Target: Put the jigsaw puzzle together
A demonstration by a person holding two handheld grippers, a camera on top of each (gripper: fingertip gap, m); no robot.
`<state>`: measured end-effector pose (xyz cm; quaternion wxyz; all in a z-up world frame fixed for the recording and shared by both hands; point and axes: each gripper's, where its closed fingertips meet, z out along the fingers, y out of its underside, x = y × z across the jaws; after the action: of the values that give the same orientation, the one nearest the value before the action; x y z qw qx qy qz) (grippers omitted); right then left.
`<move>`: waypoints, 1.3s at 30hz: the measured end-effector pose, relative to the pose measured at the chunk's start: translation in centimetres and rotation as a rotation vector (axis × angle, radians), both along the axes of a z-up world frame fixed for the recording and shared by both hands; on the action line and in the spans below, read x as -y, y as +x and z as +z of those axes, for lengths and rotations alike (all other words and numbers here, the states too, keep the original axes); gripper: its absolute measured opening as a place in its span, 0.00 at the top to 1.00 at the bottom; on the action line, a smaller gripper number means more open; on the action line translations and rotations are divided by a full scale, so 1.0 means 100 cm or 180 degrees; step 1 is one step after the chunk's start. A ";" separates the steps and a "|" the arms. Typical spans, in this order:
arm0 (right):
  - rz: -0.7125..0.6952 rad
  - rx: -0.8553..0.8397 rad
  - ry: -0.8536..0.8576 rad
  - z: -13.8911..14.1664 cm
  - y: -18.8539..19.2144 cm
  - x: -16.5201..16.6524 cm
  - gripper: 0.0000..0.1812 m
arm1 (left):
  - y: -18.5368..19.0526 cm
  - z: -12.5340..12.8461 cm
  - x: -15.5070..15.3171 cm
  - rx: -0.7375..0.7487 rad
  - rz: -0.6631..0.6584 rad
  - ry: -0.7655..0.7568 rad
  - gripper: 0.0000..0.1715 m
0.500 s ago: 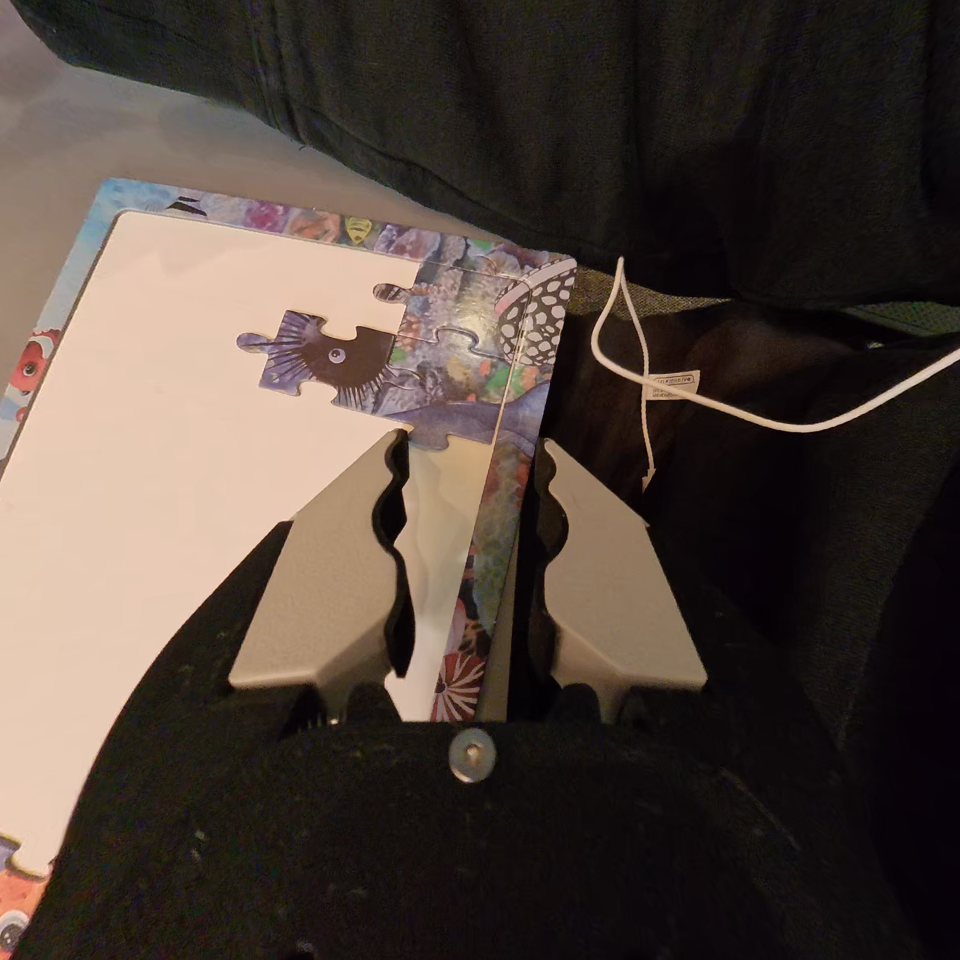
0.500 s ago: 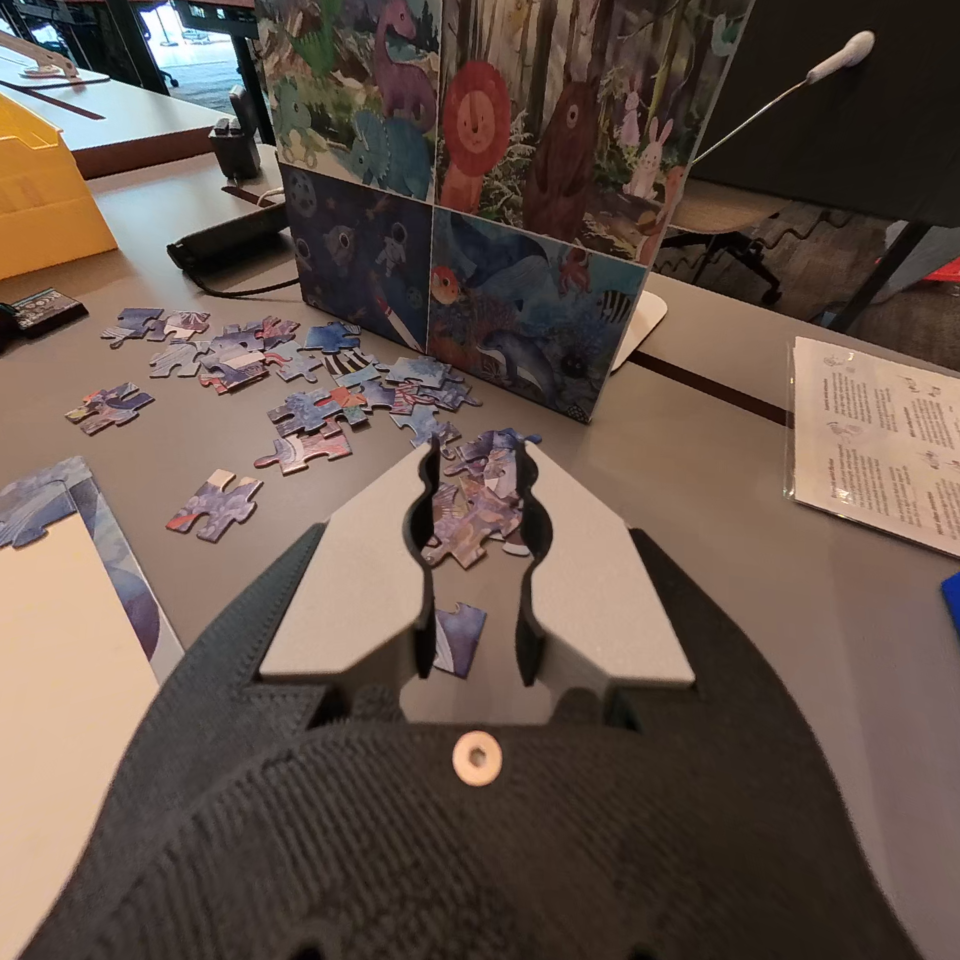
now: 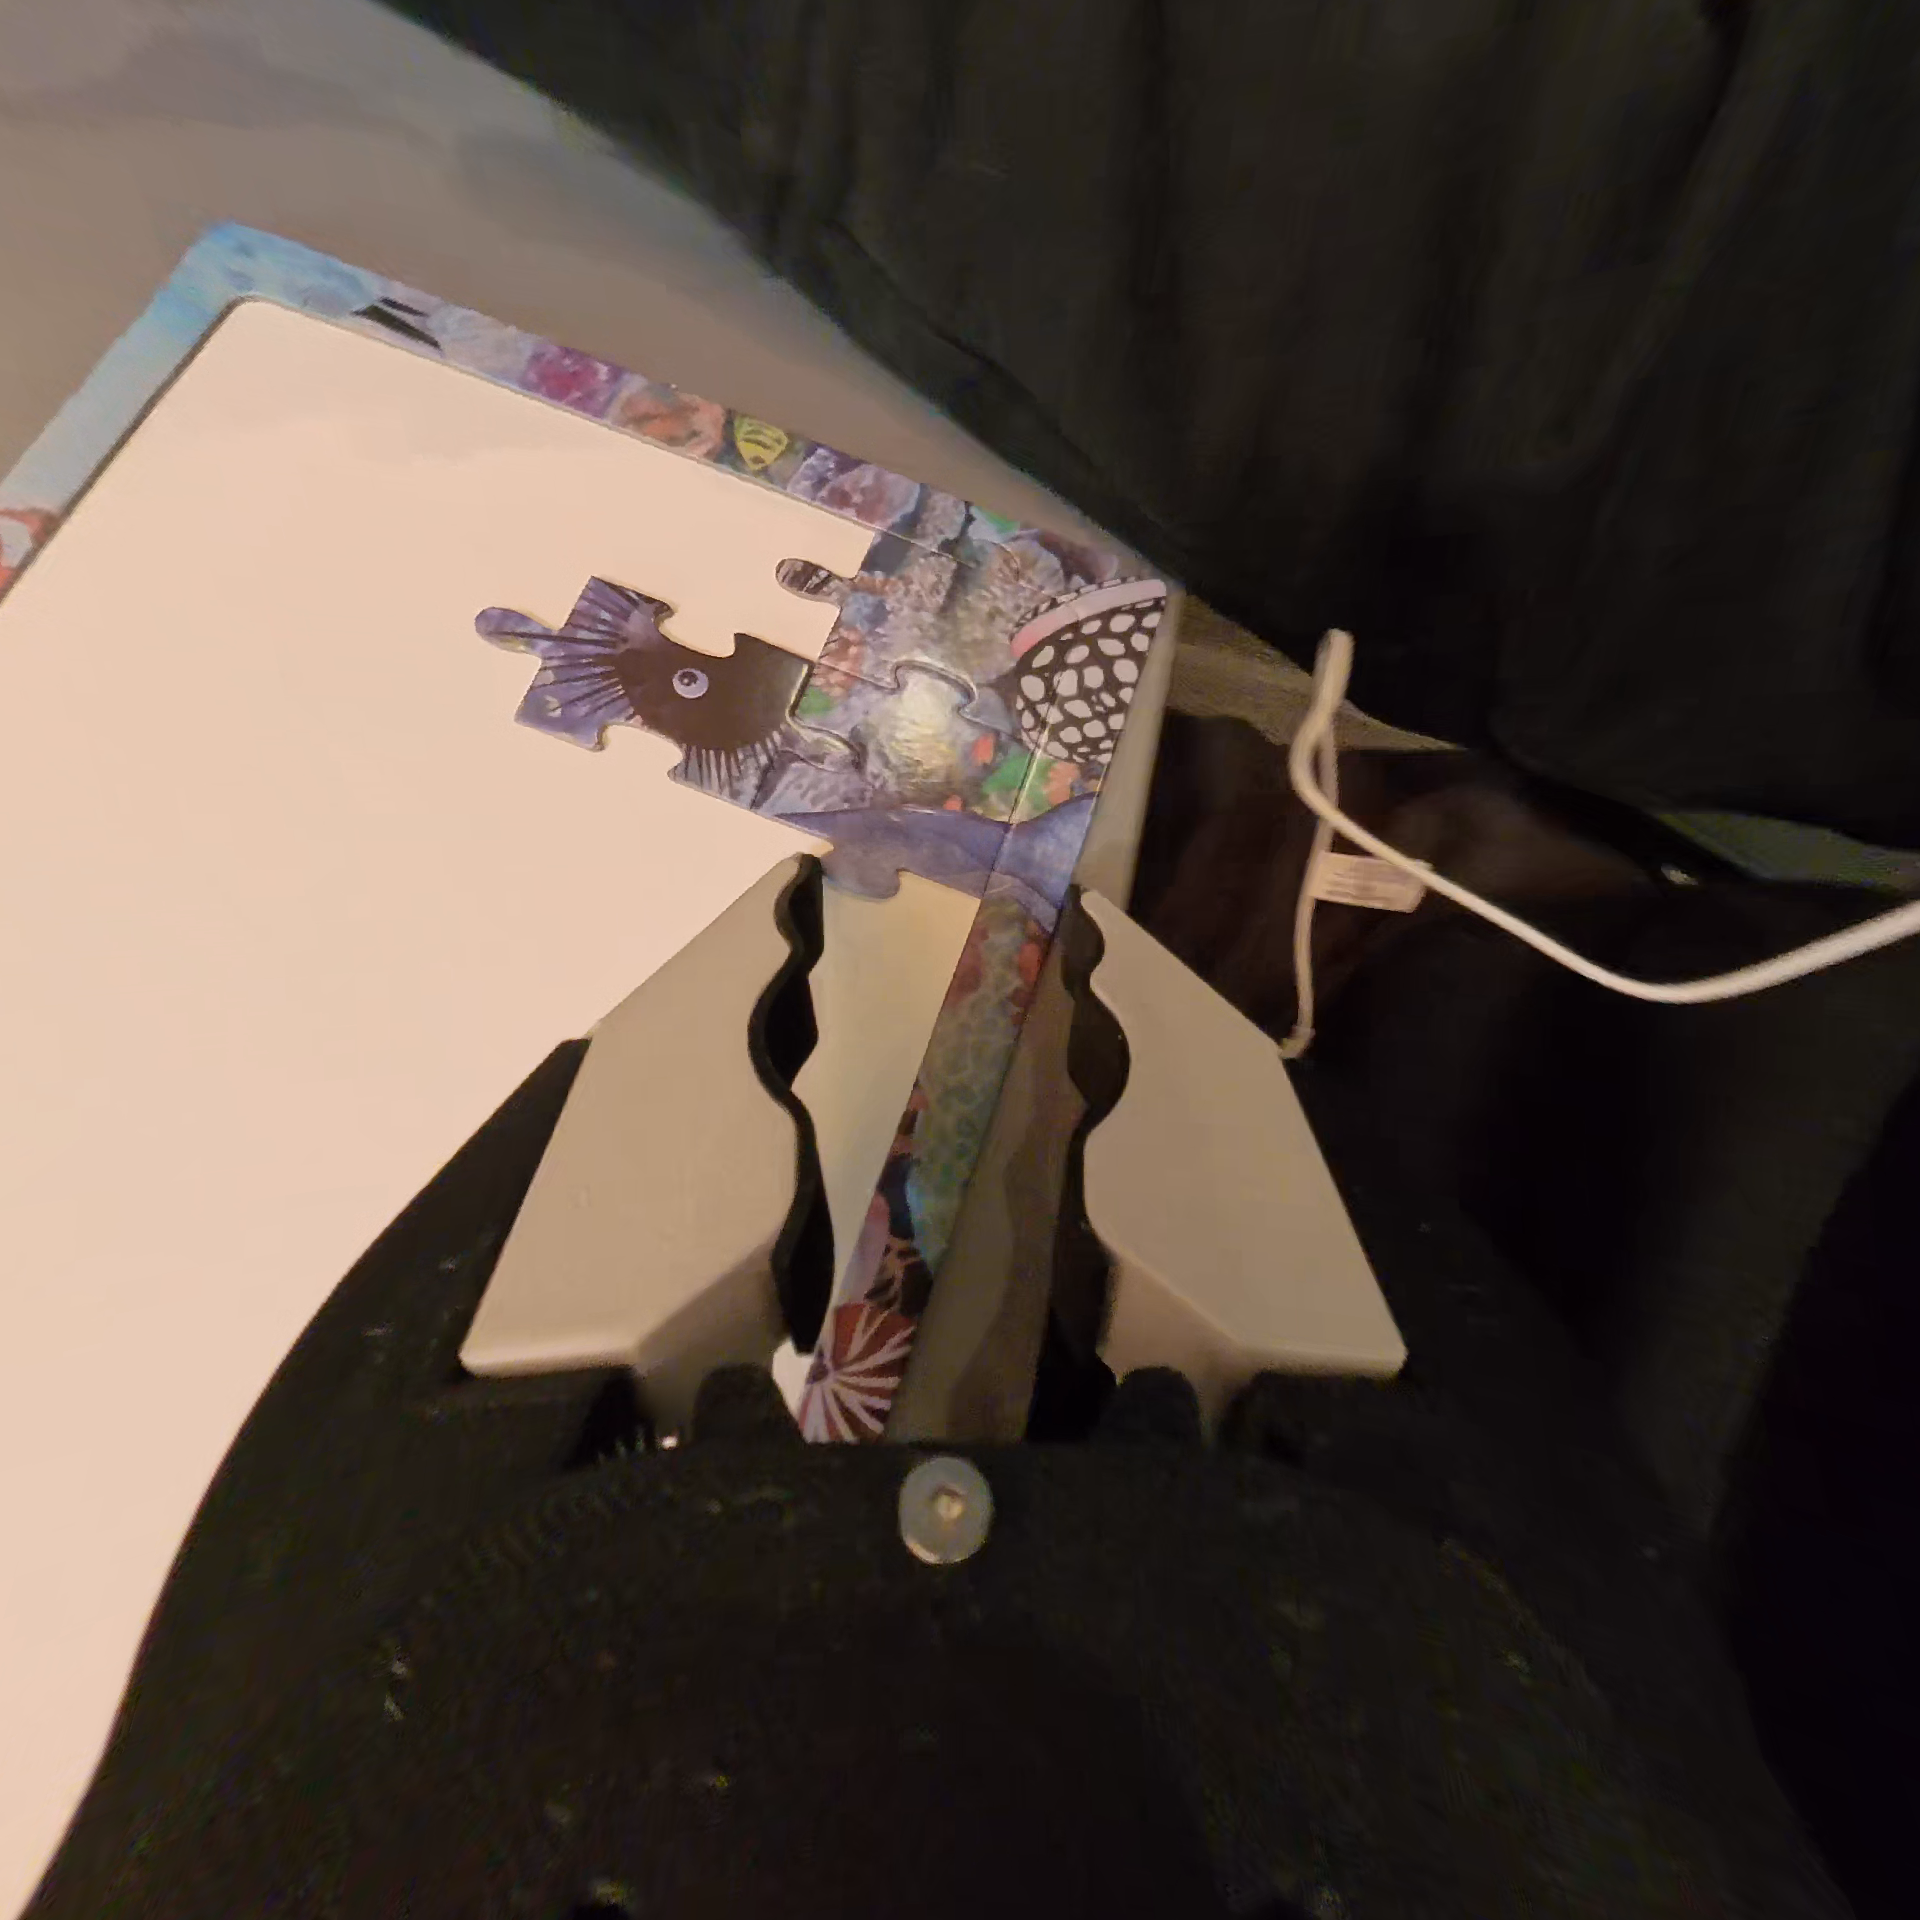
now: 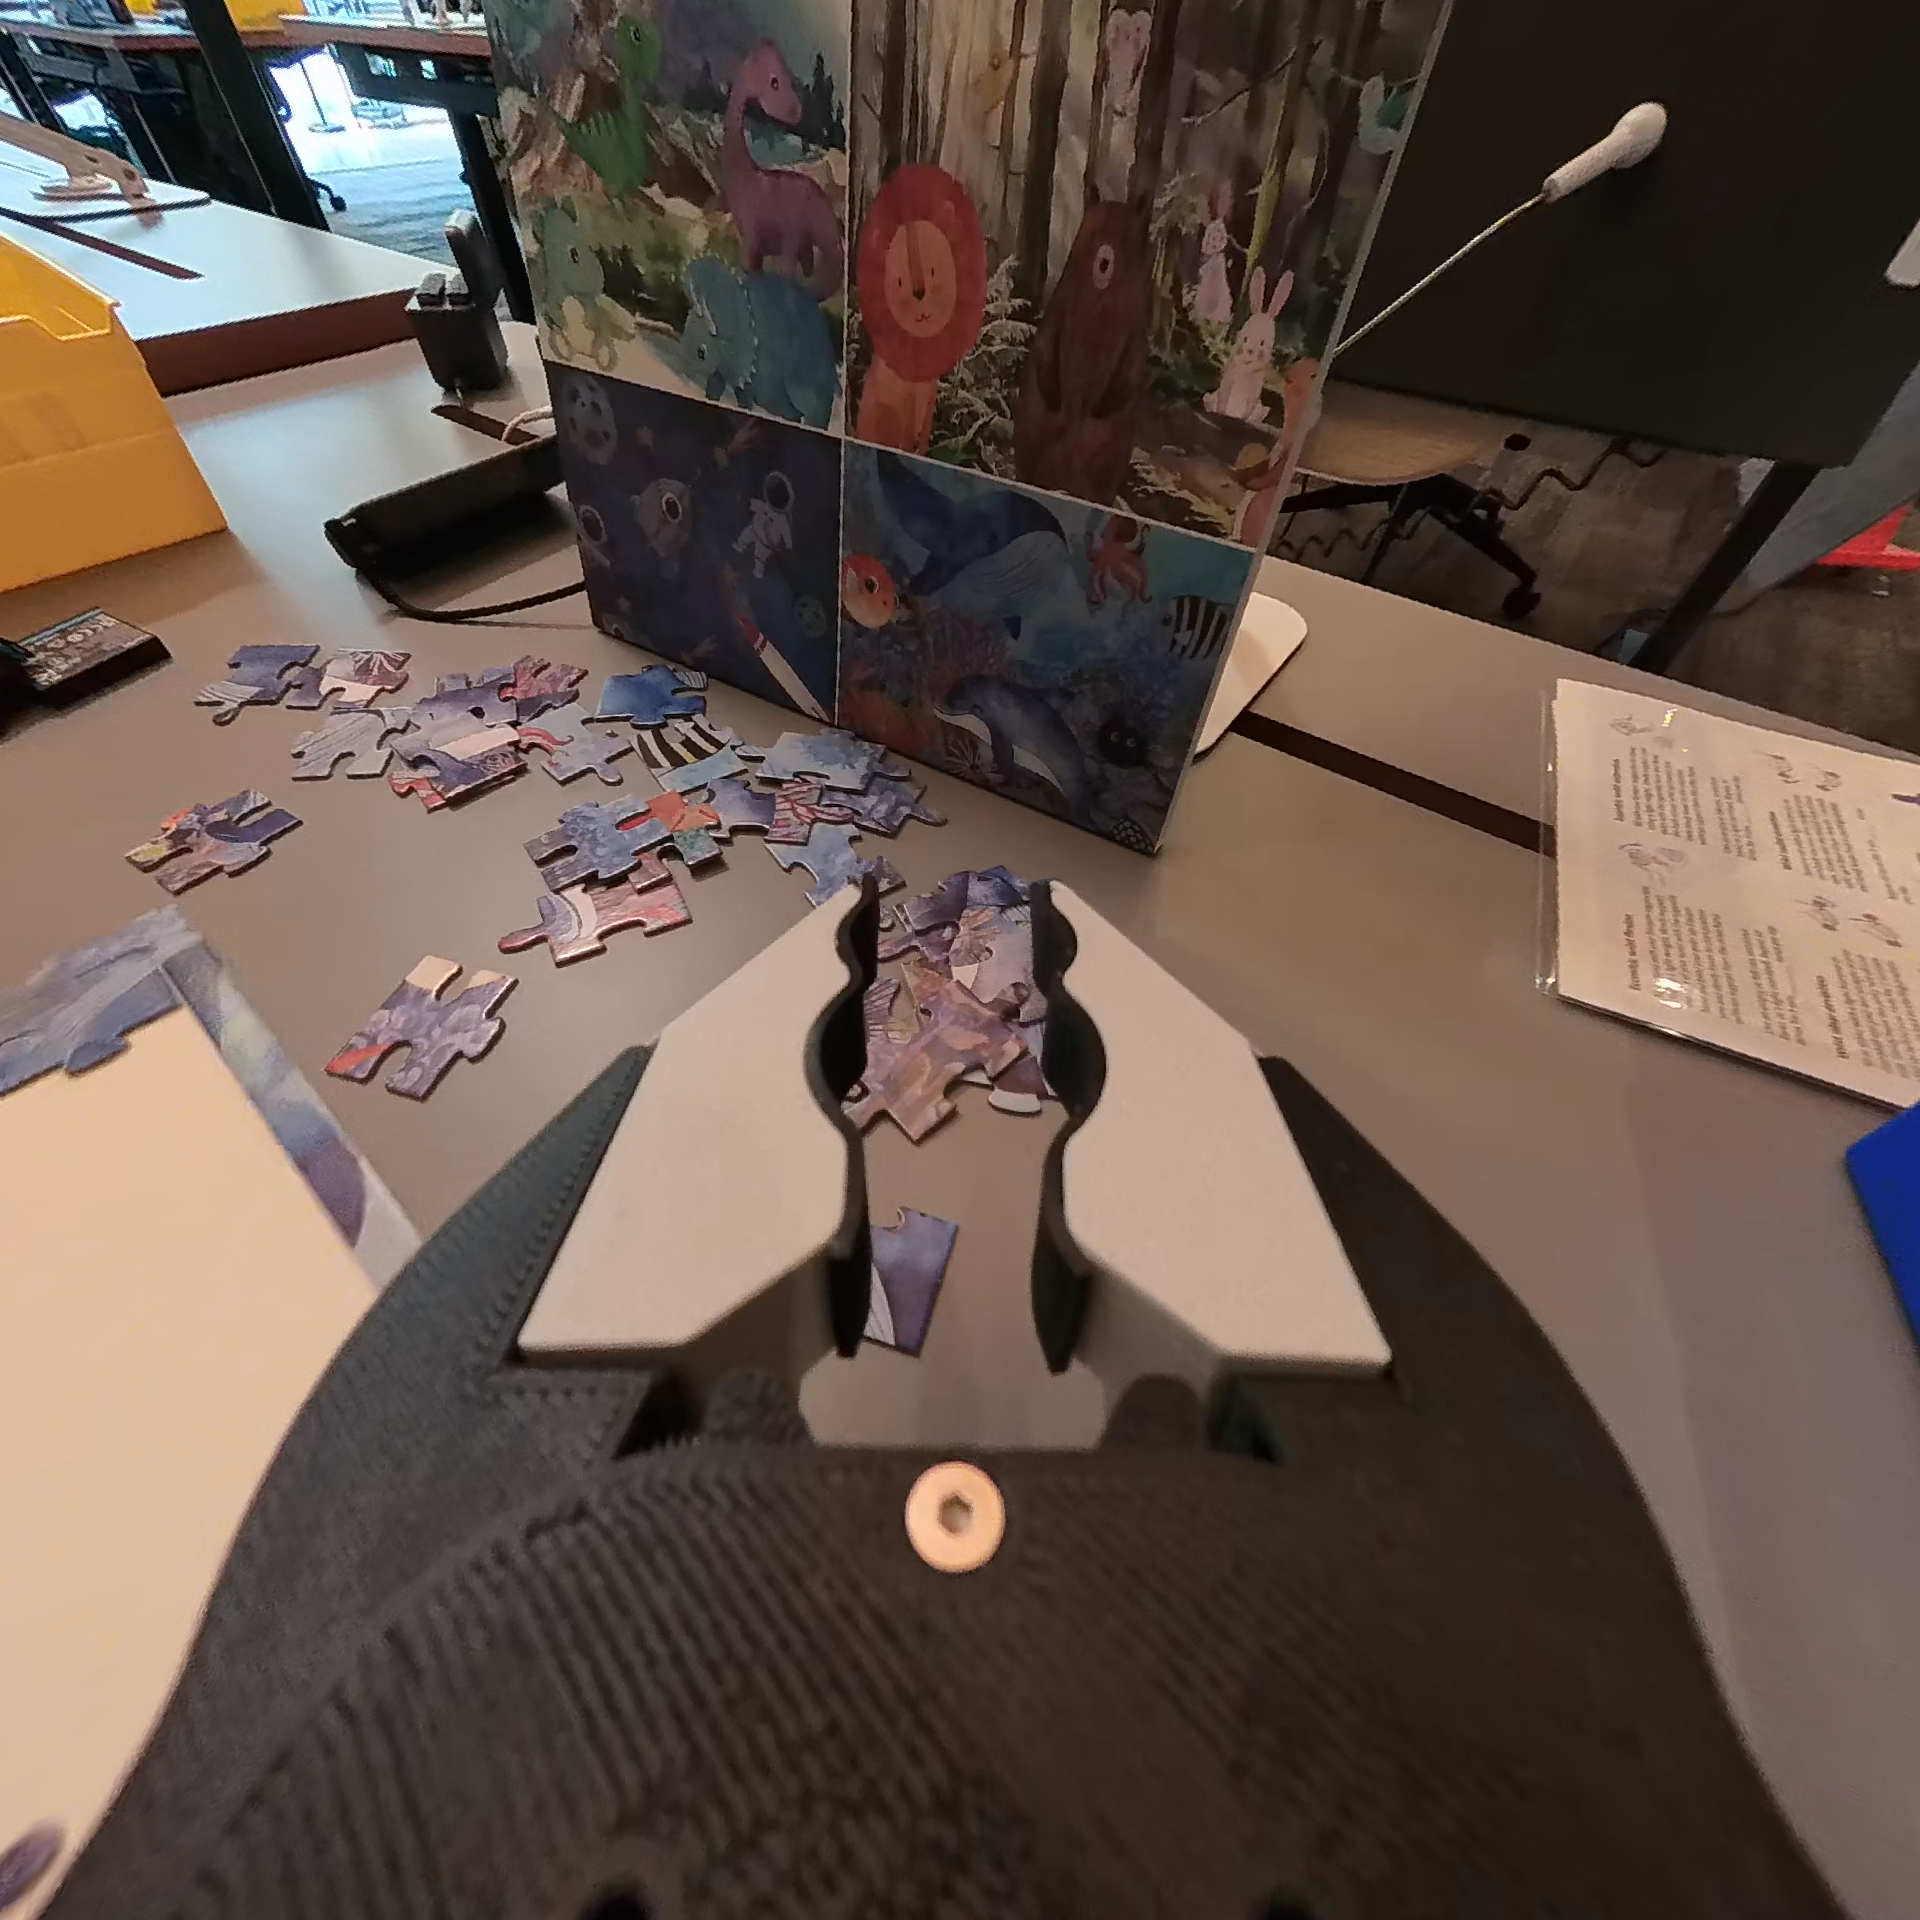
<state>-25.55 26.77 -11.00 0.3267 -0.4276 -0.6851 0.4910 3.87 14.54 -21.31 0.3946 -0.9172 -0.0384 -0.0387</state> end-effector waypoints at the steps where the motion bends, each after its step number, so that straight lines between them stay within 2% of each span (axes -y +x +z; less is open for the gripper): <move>1: -0.0001 -0.0001 -0.0007 0.000 0.000 0.000 0.85 | -0.008 0.001 0.001 -0.0036 0.0089 0.0010 0.76; 15: 0.0021 -0.0002 0.0006 0.000 0.000 0.003 0.85 | -0.056 0.002 0.017 -0.0132 0.0345 0.0000 0.79; 22: 0.0059 0.0047 0.0034 -0.008 -0.001 0.007 0.85 | -0.070 0.024 0.022 -0.0040 0.0296 0.0307 0.74; 27: 0.0011 -0.0083 0.0082 -0.004 -0.001 0.005 0.91 | -0.120 0.025 0.028 -0.0428 0.0278 0.0165 0.81; 31: -0.0063 -0.0177 0.0045 -0.002 -0.002 -0.002 0.95 | -0.196 0.029 0.040 -0.0984 0.0553 0.0079 0.83; 36: -0.0009 -0.0005 -0.0081 -0.014 -0.004 -0.001 0.94 | -0.254 0.028 0.071 -0.0624 0.0984 0.0385 0.88; 39: 0.0123 0.0071 -0.0140 -0.017 -0.004 0.010 0.94 | -0.262 0.039 0.088 -0.0612 0.0877 0.0687 0.91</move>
<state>-25.96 25.75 -12.73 0.3000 -0.4268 -0.6859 0.5073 -22.32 5.73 -17.37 0.4940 -0.8552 -0.1214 0.0996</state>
